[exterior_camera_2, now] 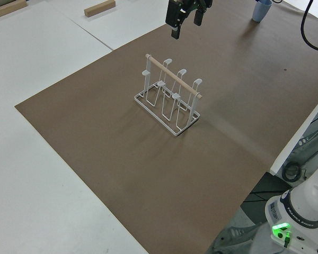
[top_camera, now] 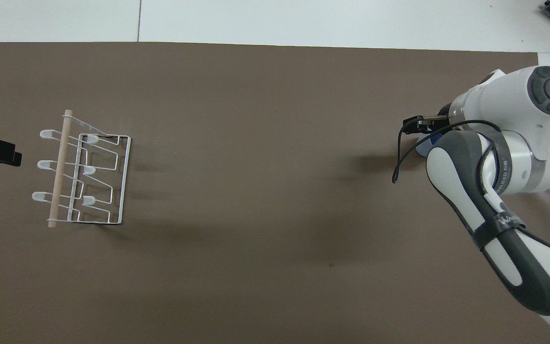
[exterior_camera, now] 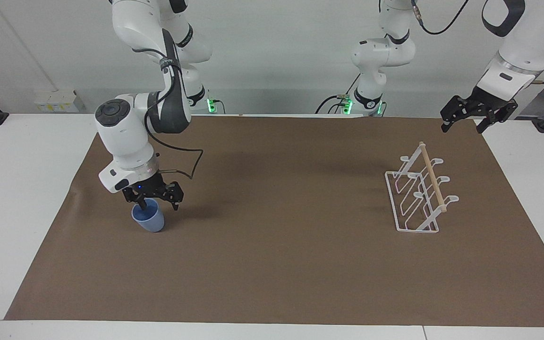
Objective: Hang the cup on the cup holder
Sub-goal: 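Reach the right gripper down to the light blue cup, then close the right gripper on the rim of the blue cup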
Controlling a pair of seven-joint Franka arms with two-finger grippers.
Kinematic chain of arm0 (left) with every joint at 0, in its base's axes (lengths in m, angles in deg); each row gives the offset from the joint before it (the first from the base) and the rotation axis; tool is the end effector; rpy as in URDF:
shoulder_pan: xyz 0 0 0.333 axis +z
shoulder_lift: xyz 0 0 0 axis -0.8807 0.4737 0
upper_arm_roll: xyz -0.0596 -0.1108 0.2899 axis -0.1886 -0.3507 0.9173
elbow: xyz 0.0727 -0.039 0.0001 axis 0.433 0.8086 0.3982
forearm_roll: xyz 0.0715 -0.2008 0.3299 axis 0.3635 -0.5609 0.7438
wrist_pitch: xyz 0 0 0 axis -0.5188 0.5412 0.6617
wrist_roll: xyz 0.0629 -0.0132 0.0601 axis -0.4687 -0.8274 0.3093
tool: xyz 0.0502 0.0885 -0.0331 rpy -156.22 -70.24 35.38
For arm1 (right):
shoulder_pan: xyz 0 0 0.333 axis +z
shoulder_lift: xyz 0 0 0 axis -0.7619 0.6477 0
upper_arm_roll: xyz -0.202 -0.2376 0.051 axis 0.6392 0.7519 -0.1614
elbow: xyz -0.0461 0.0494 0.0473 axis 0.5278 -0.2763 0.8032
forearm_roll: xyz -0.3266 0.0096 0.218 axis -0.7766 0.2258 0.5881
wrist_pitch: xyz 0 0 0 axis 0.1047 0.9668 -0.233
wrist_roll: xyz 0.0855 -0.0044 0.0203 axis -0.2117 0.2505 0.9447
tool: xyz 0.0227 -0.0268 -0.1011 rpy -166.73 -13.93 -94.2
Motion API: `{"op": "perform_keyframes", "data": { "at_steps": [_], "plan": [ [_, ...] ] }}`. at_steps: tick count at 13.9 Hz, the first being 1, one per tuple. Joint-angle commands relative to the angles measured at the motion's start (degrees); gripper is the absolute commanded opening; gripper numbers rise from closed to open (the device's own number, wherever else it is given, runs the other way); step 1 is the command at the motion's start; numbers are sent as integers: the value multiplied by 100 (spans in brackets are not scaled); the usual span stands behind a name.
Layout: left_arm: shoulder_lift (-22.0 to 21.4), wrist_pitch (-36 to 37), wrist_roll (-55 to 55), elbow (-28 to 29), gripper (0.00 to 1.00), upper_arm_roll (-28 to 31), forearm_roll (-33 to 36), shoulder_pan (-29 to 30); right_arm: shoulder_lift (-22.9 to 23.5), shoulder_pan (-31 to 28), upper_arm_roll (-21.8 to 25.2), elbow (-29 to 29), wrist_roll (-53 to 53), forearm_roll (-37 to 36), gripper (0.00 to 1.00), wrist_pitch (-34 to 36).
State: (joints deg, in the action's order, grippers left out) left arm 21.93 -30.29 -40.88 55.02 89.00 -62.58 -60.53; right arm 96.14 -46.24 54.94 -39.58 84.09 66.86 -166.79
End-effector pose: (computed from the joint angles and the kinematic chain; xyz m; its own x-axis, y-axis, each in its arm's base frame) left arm 0.5439 0.0006 0.6302 0.9965 -0.0829 -0.0097 -0.0827 -0.9964 0.0186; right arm 0.6378 0.0331 0.4003 0.9909 -0.0215 0.1327 -0.0200 -0.9997 -0.0128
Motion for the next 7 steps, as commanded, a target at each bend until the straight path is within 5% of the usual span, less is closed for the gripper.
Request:
{"op": "perform_keyframes", "data": {
  "at_steps": [1, 7],
  "plan": [
    [-110, 55, 2, 71, 100, -32, 96, 56, -119, -84, -29, -390, 304, 77, 100, -322],
    [-110, 55, 2, 71, 100, -32, 96, 56, -5, -198, -29, -591, 507, 77, 100, -610]
  ]
}}
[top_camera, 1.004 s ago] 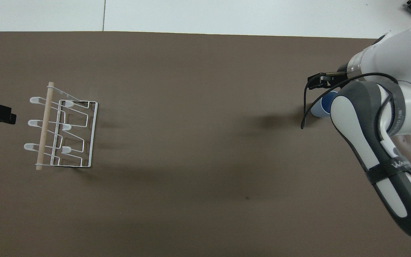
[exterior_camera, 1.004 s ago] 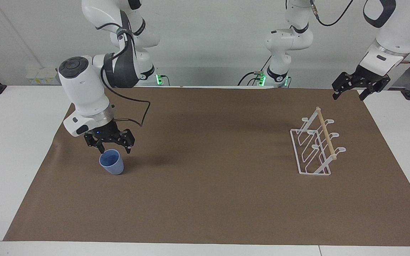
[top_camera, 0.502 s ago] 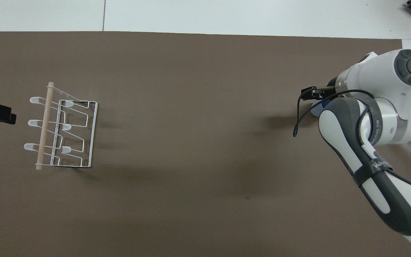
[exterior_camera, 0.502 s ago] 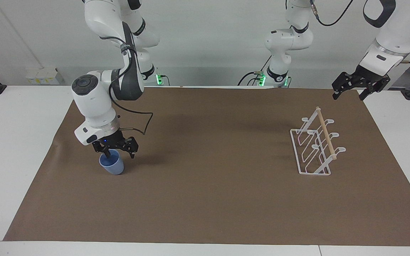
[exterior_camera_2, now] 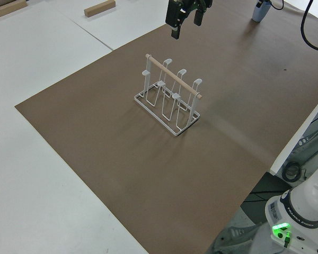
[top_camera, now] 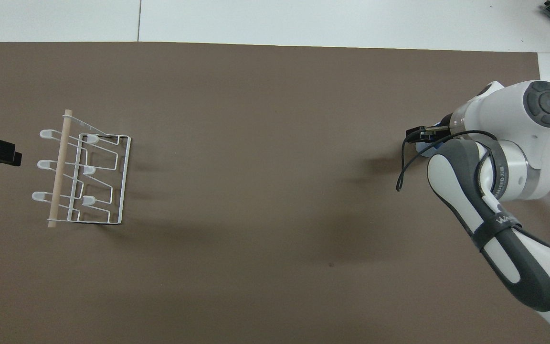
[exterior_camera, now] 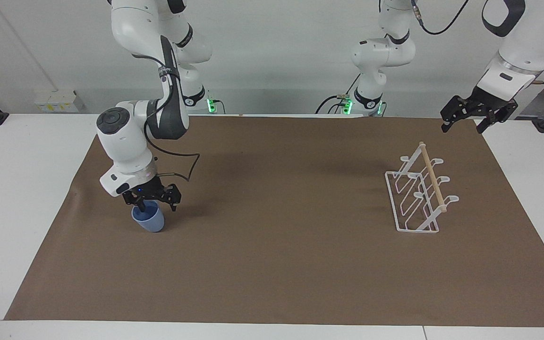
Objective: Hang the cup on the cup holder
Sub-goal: 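Close the right gripper on the rim of the blue cup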
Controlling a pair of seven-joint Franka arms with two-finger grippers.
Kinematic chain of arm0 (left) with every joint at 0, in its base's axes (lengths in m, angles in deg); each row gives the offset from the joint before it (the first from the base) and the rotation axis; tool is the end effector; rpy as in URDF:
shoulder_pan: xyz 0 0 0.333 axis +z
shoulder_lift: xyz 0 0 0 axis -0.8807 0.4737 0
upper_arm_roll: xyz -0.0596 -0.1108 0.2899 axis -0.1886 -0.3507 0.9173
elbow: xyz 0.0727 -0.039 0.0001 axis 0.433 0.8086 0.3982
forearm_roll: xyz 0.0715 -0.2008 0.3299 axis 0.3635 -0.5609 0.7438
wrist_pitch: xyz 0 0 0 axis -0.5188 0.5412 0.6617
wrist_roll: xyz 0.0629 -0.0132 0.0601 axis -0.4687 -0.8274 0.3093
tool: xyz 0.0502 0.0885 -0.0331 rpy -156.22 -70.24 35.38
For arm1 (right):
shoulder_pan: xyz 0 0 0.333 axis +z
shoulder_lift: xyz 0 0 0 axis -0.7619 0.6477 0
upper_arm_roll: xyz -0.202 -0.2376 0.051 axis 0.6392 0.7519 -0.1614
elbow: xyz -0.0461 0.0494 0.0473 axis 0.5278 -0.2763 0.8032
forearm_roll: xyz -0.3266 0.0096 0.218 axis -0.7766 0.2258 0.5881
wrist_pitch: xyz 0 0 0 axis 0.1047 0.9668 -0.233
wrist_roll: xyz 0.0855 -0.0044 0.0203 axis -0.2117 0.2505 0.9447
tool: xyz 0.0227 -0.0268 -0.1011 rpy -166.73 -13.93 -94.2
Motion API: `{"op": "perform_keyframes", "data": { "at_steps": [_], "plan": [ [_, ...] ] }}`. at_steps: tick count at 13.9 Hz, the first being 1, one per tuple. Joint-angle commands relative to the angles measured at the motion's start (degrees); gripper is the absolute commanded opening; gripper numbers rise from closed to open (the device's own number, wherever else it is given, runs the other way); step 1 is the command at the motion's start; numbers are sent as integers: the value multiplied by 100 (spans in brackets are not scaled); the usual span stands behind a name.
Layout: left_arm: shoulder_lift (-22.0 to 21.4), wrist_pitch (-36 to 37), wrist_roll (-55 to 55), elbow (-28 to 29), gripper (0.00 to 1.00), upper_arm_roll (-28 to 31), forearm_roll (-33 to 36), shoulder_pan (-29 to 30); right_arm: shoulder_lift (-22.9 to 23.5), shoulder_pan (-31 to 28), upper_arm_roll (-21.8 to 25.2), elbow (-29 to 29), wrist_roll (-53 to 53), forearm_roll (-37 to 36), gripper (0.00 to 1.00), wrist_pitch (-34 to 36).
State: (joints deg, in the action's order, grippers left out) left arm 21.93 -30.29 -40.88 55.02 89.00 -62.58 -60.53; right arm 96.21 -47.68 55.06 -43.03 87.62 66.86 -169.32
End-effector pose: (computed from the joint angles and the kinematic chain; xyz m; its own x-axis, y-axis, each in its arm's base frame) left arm 0.5439 0.0006 0.6302 0.9965 -0.0829 -0.0097 -0.0827 -0.9964 0.0186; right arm 0.6291 0.0155 0.3756 0.9931 0.0131 0.1161 0.0136 -0.9999 -0.0037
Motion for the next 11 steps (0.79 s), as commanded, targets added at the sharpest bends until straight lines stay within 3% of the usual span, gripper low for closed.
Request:
{"op": "perform_keyframes", "data": {
  "at_steps": [1, 8, 11],
  "plan": [
    [-110, 55, 2, 71, 100, -32, 96, 56, -4, -55, -42, -351, 155, 77, 100, -534],
    [-110, 55, 2, 71, 100, -32, 96, 56, 5, 24, -50, -431, 111, 77, 100, -641],
    [-110, 55, 2, 71, 100, -32, 96, 56, 5, 24, -50, -431, 164, 77, 68, -641]
  ]
}}
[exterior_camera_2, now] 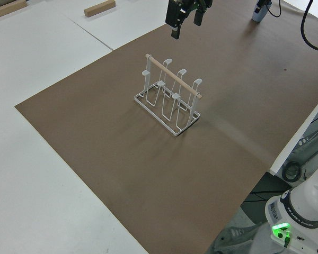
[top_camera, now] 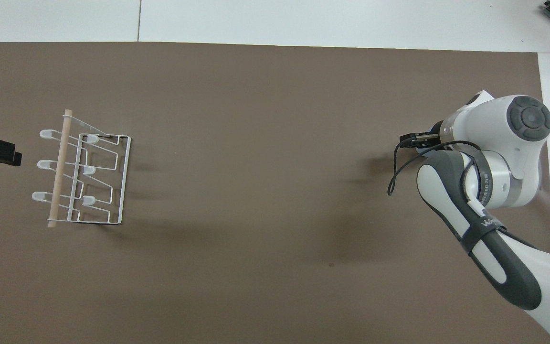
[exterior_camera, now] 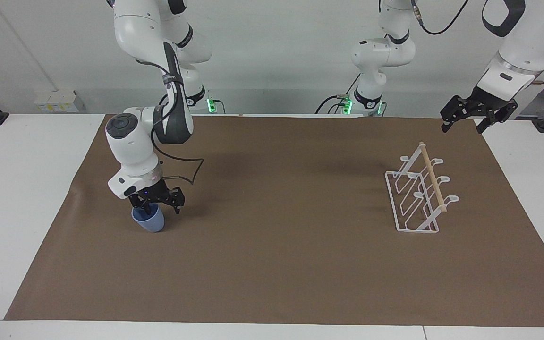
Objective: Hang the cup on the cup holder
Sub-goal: 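Close the right gripper on the rim of the blue cup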
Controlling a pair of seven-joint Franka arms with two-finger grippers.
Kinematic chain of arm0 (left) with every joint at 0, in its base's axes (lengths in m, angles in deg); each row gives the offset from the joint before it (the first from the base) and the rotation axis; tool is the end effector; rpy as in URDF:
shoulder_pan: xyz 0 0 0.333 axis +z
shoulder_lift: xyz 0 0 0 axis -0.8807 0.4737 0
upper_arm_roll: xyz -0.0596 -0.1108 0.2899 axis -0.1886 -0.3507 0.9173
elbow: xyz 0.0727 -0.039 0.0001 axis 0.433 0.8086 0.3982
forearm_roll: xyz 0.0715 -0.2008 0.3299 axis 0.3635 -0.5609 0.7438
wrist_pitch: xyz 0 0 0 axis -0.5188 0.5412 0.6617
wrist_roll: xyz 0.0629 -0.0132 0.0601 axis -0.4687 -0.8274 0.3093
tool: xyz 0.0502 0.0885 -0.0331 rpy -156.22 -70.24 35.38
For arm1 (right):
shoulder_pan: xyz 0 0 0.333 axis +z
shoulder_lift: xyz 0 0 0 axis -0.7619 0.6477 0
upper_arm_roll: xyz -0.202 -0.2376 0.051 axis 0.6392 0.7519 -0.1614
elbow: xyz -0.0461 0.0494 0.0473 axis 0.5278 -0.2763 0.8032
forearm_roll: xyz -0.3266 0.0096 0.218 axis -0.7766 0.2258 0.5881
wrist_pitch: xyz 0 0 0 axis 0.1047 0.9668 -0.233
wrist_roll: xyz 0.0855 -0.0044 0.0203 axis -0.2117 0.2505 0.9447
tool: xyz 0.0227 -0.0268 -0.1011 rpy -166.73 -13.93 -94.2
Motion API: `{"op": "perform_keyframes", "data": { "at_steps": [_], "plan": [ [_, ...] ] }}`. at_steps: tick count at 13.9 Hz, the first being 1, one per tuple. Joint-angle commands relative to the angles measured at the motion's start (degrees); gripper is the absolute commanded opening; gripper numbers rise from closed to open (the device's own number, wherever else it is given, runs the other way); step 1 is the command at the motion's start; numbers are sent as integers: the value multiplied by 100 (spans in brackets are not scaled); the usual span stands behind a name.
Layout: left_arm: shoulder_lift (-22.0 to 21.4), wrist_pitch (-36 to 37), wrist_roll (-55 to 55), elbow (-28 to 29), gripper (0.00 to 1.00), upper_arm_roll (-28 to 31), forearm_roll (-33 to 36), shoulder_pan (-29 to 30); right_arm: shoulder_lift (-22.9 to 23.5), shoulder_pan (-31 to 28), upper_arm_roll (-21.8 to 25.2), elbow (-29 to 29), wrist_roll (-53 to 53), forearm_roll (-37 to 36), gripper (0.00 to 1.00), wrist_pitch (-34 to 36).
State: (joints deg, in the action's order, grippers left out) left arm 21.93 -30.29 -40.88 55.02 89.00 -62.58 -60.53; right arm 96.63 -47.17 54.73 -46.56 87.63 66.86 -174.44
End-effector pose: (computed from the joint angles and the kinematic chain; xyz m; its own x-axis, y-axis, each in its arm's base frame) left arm 0.5439 0.0006 0.6302 0.9965 -0.0829 -0.0097 -0.0827 -0.9964 0.0186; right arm 0.6220 0.0241 0.3516 0.9903 0.0269 0.1364 0.0279 -0.9996 -0.0050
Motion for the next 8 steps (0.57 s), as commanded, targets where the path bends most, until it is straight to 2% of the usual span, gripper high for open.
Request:
{"op": "perform_keyframes", "data": {
  "at_steps": [1, 3, 4, 6, 8],
  "plan": [
    [-110, 55, 2, 71, 100, -32, 95, 56, -45, -26, -17, -88, 215, 77, 60, -129],
    [-110, 55, 2, 71, 100, -32, 95, 56, -45, -26, -17, -96, 364, 77, 59, -129],
    [-110, 55, 2, 71, 100, -32, 95, 56, -45, -35, -9, -105, 547, 77, 53, -129],
    [-110, 55, 2, 71, 100, -32, 95, 56, -45, -35, -9, -123, 716, 77, 39, -164],
    [-110, 55, 2, 71, 100, -32, 95, 56, -45, -79, -9, -131, 734, 77, 20, -252]
  ]
}}
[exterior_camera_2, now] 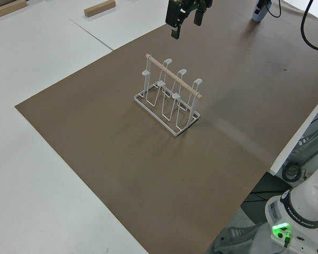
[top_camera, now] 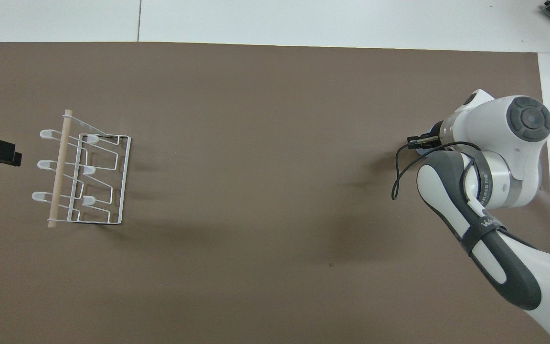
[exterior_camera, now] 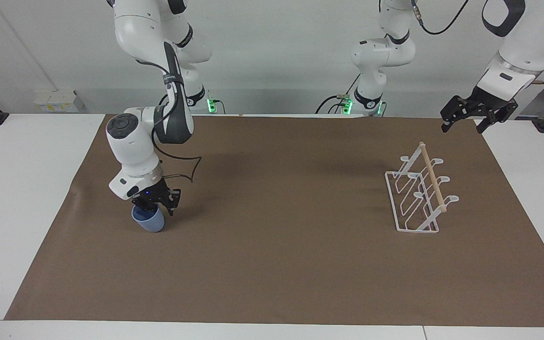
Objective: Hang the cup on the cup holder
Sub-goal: 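Close the right gripper on the rim of the blue cup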
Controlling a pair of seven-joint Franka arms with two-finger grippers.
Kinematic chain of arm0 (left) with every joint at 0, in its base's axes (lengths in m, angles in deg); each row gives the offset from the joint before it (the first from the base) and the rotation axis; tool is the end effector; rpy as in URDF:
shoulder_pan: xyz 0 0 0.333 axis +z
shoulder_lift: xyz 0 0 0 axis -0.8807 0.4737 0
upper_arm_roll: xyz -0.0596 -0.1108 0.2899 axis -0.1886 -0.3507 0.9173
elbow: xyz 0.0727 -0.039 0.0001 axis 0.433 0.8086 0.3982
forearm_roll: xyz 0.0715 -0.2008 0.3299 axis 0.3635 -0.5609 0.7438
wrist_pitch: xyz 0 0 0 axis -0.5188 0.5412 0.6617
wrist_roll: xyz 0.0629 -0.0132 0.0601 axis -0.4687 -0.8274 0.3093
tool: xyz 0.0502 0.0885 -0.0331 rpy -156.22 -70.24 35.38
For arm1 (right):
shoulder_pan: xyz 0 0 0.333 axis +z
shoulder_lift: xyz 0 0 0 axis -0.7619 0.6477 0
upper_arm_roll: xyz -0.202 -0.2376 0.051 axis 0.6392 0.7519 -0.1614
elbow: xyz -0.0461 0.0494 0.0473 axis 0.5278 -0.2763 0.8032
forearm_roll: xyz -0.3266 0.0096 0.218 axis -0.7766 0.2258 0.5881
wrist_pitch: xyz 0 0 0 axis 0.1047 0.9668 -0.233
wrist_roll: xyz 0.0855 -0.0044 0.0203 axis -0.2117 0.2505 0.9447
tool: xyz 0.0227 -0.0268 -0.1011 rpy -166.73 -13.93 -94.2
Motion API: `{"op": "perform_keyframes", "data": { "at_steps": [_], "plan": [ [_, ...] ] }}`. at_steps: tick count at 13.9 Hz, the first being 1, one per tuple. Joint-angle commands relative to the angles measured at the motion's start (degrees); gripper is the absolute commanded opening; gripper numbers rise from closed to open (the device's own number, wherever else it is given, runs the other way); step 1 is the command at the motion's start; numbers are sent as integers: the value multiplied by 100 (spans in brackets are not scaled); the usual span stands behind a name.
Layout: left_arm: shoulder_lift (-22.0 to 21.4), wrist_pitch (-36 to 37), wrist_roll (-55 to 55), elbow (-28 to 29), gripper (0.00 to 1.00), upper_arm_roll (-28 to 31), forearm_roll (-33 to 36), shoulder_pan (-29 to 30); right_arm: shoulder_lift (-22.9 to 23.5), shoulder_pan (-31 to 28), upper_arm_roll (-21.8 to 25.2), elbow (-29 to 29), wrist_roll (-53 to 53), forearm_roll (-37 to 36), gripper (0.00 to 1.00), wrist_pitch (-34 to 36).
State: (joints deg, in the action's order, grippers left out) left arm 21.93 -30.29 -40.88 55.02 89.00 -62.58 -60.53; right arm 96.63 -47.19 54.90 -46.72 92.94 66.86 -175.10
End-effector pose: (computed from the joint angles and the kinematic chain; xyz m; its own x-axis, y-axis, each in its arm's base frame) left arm 0.5439 0.0006 0.6302 0.9965 -0.0829 -0.0097 -0.0827 -0.9964 0.0186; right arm 0.6225 0.0221 0.3515 0.9826 0.1162 0.1448 0.1161 -0.9932 0.0092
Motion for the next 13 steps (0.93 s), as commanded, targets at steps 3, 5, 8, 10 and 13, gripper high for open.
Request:
{"op": "perform_keyframes", "data": {
  "at_steps": [3, 5, 8, 10, 13],
  "plan": [
    [-110, 55, 2, 71, 100, -32, 95, 56, -45, -95, -25, -116, 203, 77, 4, -177],
    [-110, 55, 2, 71, 100, -32, 95, 56, -45, -95, -25, -116, 212, 77, 0, -177],
    [-110, 55, 2, 71, 100, -32, 95, 56, -45, -95, -25, -116, 212, 77, 0, -177],
    [-110, 55, 2, 71, 100, -32, 95, 56, -28, -95, -25, -63, 220, 77, 0, -159],
    [-110, 55, 2, 71, 100, -32, 95, 56, 7, -113, -25, 235, 220, 77, 0, 7]
  ]
}}
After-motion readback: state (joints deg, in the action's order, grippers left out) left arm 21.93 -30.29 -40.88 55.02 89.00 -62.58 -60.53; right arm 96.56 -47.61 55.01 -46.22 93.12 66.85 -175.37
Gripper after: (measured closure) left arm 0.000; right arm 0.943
